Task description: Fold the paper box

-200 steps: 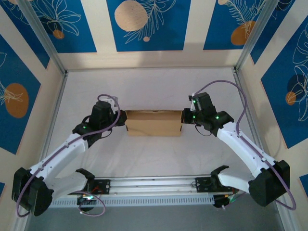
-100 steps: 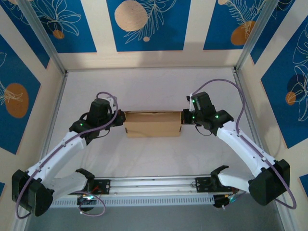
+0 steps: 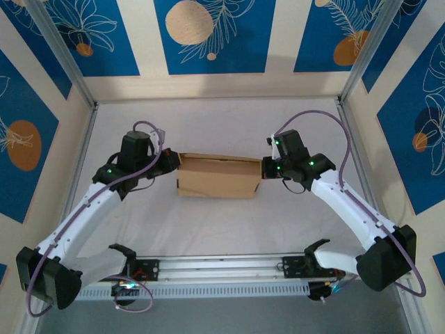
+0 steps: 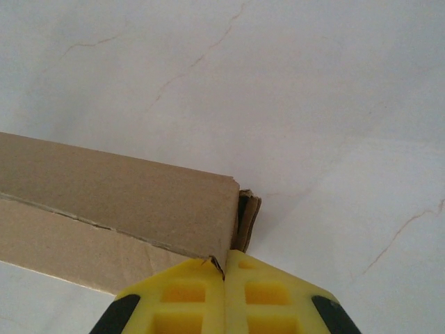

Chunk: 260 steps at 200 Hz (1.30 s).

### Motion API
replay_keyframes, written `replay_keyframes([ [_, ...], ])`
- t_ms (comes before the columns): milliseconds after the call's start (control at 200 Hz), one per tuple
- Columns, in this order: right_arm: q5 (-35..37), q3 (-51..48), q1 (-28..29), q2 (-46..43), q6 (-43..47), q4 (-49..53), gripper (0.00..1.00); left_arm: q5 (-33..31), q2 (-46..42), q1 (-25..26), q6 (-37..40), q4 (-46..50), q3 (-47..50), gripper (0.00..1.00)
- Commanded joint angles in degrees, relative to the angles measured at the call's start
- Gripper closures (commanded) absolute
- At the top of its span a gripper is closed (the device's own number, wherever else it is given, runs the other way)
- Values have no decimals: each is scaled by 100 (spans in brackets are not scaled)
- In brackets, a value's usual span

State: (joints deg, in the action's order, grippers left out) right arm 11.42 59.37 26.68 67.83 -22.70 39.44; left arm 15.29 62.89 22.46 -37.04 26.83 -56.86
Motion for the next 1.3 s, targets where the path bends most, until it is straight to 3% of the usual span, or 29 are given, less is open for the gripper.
replay_keyframes([
  [0, 365, 147, 4, 90, 249, 708, 100, 159, 62, -145, 265, 387, -376, 100],
  [490, 316, 861, -57, 346, 753, 1108, 100, 434, 452, -292, 1162, 1352, -1030, 100],
  [1296, 44, 791, -41, 623, 543, 958, 100, 743, 385, -710, -259, -488, 700, 100],
])
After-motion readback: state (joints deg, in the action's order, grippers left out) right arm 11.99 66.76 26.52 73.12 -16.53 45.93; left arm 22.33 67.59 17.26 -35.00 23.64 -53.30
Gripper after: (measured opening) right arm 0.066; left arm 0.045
